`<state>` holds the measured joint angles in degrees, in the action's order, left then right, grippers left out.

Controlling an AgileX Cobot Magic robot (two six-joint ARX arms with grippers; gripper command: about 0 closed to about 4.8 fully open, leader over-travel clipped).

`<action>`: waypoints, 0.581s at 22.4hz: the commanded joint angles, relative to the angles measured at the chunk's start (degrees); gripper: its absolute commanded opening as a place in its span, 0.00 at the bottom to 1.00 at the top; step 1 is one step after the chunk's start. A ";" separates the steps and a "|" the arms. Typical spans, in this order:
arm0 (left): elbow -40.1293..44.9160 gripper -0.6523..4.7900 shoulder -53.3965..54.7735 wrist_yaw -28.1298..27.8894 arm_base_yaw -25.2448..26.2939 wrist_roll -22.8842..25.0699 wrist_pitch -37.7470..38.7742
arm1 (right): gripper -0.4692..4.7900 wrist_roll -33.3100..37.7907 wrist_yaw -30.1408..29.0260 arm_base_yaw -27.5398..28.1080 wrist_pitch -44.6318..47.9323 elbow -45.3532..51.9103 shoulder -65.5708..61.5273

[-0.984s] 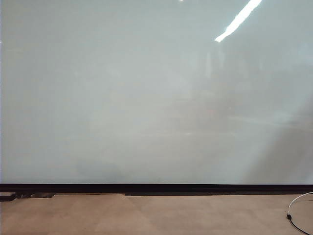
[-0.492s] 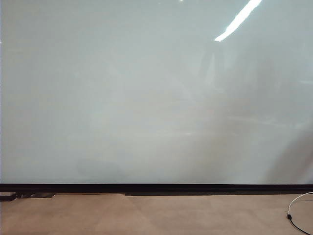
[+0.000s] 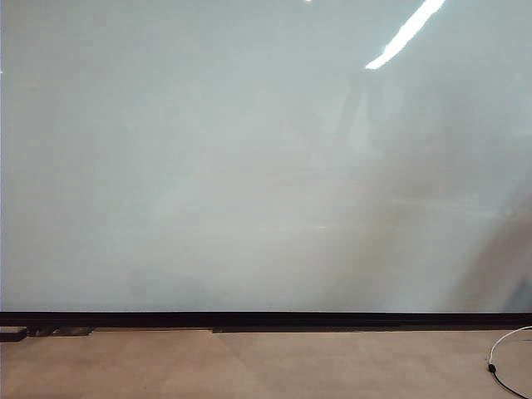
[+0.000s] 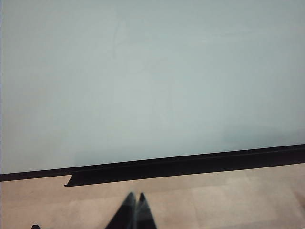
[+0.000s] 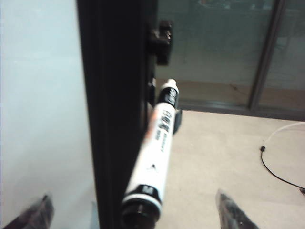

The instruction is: Pick up the pen on the shelf to the right of the whiteboard and draw a straight line.

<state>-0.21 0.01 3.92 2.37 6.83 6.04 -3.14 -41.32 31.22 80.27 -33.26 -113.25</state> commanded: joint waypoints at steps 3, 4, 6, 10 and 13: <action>-0.20 0.11 0.00 0.15 -0.02 0.04 -0.50 | 0.93 -0.22 0.98 -0.17 0.85 -1.99 -2.86; -0.20 0.11 0.00 0.15 -0.02 0.04 -0.50 | 0.93 -0.17 1.42 -0.24 0.85 -1.99 -2.91; -0.20 0.11 0.00 0.15 -0.02 0.04 -0.50 | 0.93 -0.17 1.84 -0.31 0.87 -2.14 -2.91; -0.20 0.11 0.00 0.15 -0.02 0.04 -0.50 | 0.93 0.59 2.47 -0.42 0.87 -3.58 -2.91; -0.20 0.11 0.00 0.15 -0.02 0.04 -0.50 | 0.93 0.59 2.86 -0.83 0.87 -4.33 -2.91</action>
<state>-0.21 0.01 3.95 2.37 6.83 6.04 -2.74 -38.83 30.63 80.16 -37.32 -116.38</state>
